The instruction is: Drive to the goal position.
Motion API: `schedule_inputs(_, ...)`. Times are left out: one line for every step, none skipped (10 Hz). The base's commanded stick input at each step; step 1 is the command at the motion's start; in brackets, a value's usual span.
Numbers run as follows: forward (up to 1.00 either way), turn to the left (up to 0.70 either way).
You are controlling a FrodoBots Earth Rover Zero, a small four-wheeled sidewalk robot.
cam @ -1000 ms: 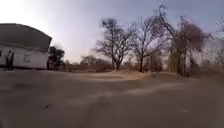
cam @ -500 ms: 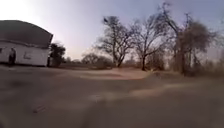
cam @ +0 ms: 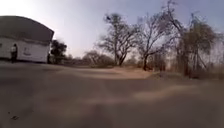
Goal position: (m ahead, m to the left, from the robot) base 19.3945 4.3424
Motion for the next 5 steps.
schedule_inputs(0.70, 0.00)
schedule_inputs(0.70, 0.00)
schedule_inputs(0.70, 0.00)
schedule_inputs(0.70, 0.00)
schedule_inputs(0.70, 0.00)
